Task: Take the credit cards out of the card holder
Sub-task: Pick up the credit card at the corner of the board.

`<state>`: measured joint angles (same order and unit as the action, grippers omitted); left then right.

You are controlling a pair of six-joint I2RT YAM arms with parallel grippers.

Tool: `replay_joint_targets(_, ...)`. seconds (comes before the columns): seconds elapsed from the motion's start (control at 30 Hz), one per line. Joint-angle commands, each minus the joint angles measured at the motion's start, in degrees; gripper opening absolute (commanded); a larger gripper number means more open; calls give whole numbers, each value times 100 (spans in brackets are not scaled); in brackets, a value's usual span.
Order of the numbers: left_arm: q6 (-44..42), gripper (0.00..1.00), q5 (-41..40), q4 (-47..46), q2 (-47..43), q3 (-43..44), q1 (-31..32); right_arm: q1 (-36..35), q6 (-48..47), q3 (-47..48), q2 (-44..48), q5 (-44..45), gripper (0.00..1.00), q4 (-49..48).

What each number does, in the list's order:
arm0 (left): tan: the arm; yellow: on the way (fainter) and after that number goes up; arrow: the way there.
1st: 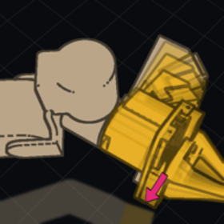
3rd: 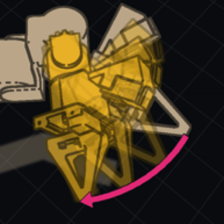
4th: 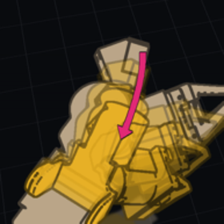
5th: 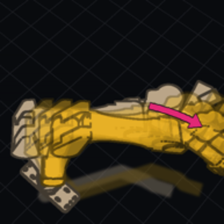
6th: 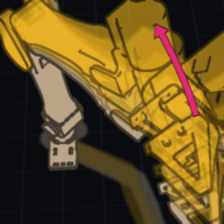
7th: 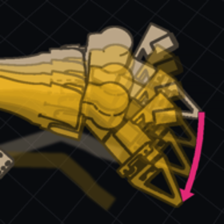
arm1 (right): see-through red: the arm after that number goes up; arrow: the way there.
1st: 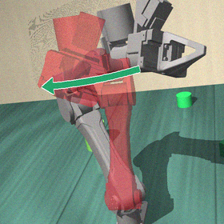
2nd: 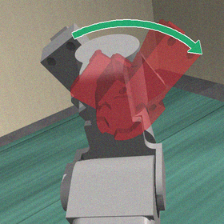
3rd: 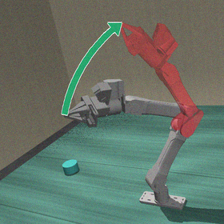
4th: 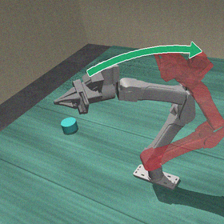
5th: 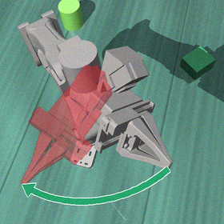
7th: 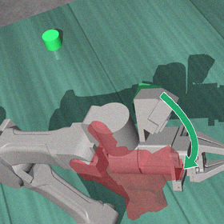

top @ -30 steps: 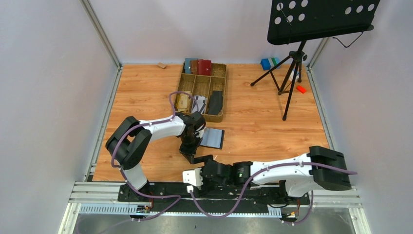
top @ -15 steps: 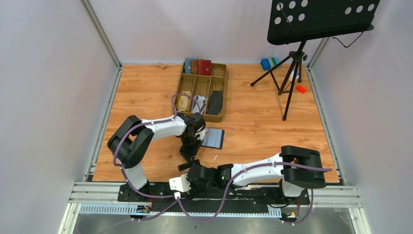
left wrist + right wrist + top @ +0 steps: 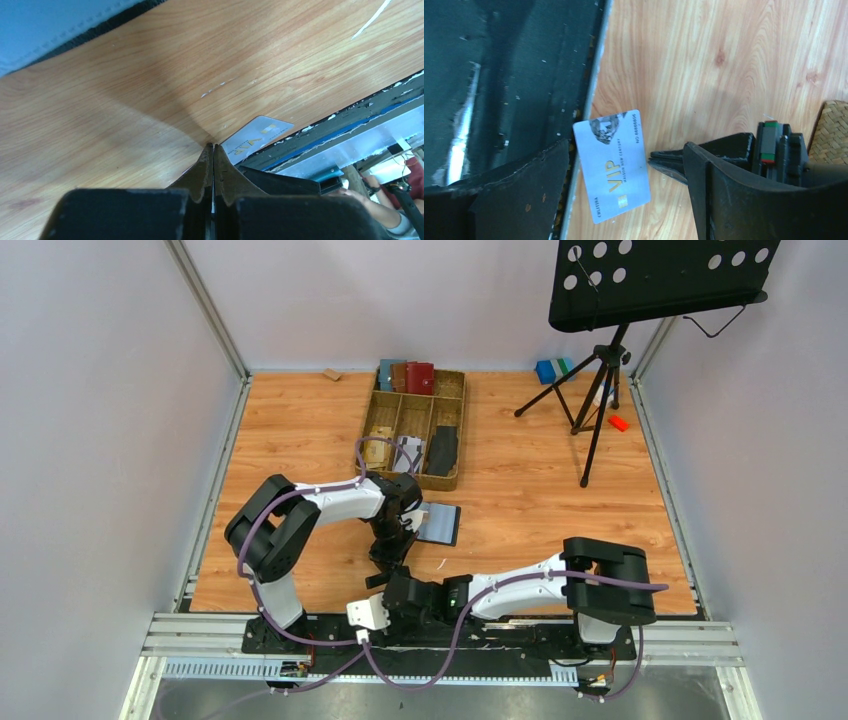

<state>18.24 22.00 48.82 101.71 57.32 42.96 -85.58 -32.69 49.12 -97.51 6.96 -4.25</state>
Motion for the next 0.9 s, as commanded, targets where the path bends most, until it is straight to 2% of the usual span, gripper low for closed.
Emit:
replay_joint_targets(0.0,-251,0,-150,-57,170,28,-16,171,-86,14,0,-85,83,-243)
replay_joint_targets(0.6,-182,0,-144,79,338,233,-24,226,-651,-193,-47,-72,83,-94)
replay_joint_targets(0.87,-268,0,-181,245,499,428,-123,218,-907,-75,-24,-2,83,348)
